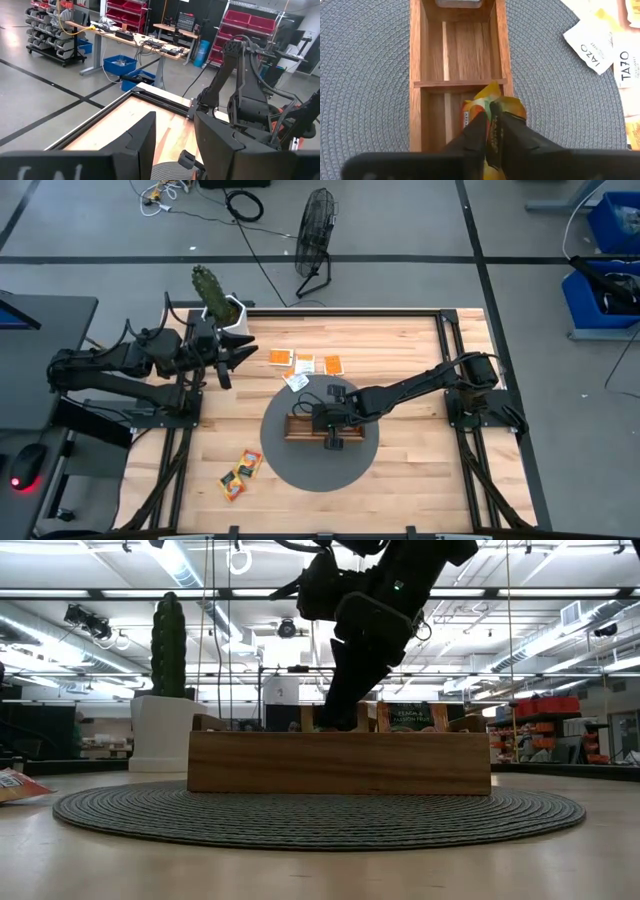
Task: Pick & Place Tea
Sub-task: Put the yellow tea bag into the middle section of the wooden organizer
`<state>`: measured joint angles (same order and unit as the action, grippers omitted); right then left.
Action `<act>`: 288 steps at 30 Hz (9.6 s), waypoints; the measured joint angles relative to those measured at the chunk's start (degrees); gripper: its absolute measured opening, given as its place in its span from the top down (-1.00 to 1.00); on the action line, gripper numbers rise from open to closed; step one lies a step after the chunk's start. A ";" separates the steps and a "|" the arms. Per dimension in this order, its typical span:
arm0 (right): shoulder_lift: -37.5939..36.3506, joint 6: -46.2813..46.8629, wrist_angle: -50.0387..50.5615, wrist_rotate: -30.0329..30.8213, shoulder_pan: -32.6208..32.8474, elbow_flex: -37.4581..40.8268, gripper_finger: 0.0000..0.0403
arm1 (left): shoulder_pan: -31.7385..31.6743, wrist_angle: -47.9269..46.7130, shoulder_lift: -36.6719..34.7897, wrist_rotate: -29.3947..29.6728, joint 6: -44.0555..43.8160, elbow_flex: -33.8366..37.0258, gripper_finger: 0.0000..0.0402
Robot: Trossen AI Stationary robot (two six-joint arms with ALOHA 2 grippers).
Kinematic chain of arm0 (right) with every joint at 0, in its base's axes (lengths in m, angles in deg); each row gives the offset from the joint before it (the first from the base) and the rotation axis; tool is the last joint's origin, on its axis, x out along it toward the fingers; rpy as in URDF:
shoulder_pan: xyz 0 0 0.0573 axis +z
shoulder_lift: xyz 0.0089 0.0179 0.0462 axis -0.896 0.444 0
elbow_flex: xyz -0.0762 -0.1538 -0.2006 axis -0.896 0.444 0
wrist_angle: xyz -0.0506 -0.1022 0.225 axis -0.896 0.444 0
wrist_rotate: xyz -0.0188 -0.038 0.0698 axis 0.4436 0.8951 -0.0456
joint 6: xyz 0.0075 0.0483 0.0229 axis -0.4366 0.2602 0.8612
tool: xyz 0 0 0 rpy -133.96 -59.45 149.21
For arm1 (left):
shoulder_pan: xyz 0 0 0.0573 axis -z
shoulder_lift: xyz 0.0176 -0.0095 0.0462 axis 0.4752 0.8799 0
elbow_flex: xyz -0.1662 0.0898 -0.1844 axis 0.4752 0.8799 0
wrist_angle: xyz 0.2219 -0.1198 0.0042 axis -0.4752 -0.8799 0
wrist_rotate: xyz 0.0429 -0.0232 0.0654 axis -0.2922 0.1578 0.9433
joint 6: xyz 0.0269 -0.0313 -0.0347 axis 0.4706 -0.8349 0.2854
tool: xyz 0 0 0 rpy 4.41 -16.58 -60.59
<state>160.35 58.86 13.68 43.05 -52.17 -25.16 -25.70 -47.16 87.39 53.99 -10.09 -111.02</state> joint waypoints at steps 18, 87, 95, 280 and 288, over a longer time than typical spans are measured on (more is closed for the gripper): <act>-10.34 0.28 0.95 4.96 -0.02 -0.10 0.05 | 0.09 -8.53 0.01 -5.54 -7.50 0.00 0.31; -18.21 4.93 3.58 5.92 -0.02 -0.06 0.05 | 40.52 21.76 28.94 -11.27 -87.21 37.51 0.44; -18.21 5.51 3.64 5.91 -0.01 -0.06 0.05 | 40.52 22.08 29.00 -10.44 -86.97 37.53 0.96; 22.13 -11.02 54.26 -20.74 -5.46 -49.91 1.00 | 28.61 15.02 -6.01 22.96 -32.86 28.85 0.72; 24.84 -10.43 53.31 -21.18 -5.66 -49.62 1.00 | 28.61 14.86 -5.99 22.95 -33.22 28.85 0.72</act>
<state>185.19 48.43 67.00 21.87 -57.84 -74.77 2.92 -32.30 81.40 76.94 -43.31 -82.17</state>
